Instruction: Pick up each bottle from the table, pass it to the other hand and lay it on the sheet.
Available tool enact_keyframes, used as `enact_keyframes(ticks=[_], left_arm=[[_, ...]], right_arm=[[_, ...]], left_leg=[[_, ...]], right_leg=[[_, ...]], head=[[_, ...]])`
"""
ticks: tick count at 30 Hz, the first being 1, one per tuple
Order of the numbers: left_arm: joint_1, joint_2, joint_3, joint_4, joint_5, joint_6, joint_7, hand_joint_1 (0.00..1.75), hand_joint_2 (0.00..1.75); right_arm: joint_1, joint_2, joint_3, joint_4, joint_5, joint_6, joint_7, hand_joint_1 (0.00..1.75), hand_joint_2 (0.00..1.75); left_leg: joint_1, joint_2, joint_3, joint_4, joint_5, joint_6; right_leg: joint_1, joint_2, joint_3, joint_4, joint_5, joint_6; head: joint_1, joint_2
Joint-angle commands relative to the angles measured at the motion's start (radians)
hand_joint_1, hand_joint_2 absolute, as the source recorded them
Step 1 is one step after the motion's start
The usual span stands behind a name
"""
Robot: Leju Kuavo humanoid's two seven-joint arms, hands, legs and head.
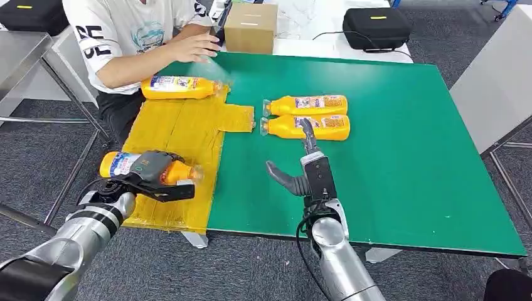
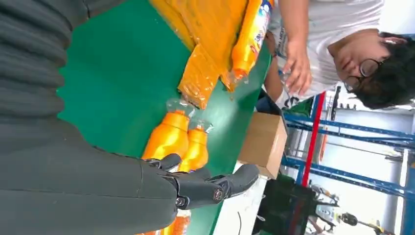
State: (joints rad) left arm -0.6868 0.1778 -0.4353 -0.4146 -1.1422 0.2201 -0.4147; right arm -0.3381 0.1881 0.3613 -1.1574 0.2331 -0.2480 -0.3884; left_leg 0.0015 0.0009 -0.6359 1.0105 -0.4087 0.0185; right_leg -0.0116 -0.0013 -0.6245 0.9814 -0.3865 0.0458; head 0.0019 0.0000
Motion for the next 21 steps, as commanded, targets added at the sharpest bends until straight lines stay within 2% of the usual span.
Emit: enact_keyframes(ticks=[1,2,6,13,17,18,21], left_arm=[[0.023,-0.021,-0.088,0.131,-0.020,0.026,0.045,0.72,1.75],[0.026,-0.028,-0.076,0.136,-0.009,0.040,0.049,0.00,1.75],[0.028,-0.037,-0.048,0.132,0.014,0.069,0.056,0.00,1.75],[0.045,-0.049,0.053,0.108,0.132,0.056,-0.047,0.00,1.75],[0.088,-0.058,0.185,0.064,0.299,0.006,-0.193,0.00,1.75],[0.085,-0.064,0.251,0.026,0.376,0.062,-0.278,0.00,1.75],[0.088,-0.062,0.302,-0.083,0.457,-0.017,-0.282,0.00,1.75]], right_arm=[[-0.048,0.000,0.003,0.159,-0.006,0.013,-0.028,0.00,1.75],[-0.050,0.002,0.003,0.162,-0.007,0.011,-0.031,0.00,1.75],[-0.055,0.005,0.009,0.174,-0.008,0.010,-0.031,0.00,1.75],[-0.058,0.000,0.004,0.195,-0.020,0.024,-0.029,0.00,1.75],[-0.061,0.000,0.002,0.214,-0.029,0.031,-0.032,0.00,1.75],[-0.087,-0.002,0.017,0.195,-0.015,0.012,-0.092,0.00,1.75],[-0.118,-0.005,0.028,0.125,-0.007,0.018,0.003,0.00,1.75]], left_leg=[[0.000,0.001,0.007,-0.002,-0.001,-0.001],[0.000,0.002,0.010,-0.003,-0.002,-0.001],[0.000,0.000,0.009,-0.002,-0.001,-0.001],[-0.001,-0.003,0.009,-0.002,0.000,-0.002],[0.000,-0.002,0.011,-0.002,-0.001,-0.002],[0.000,-0.002,0.010,-0.002,0.000,-0.002],[0.000,-0.003,0.006,0.001,0.000,-0.002]], right_leg=[[0.000,0.002,0.006,-0.002,-0.001,-0.001],[0.000,0.002,0.009,-0.002,-0.002,-0.002],[0.000,0.001,0.008,0.000,-0.002,-0.002],[-0.001,0.000,0.009,-0.001,-0.002,-0.002],[0.000,0.000,0.011,-0.001,-0.003,-0.003],[0.000,0.000,0.010,-0.001,-0.002,-0.002],[0.000,-0.001,0.006,0.002,-0.002,-0.002]], head=[[0.000,0.000],[0.000,0.000],[0.000,0.000],[0.000,0.000],[0.000,0.000],[0.000,0.000],[0.000,0.000]])
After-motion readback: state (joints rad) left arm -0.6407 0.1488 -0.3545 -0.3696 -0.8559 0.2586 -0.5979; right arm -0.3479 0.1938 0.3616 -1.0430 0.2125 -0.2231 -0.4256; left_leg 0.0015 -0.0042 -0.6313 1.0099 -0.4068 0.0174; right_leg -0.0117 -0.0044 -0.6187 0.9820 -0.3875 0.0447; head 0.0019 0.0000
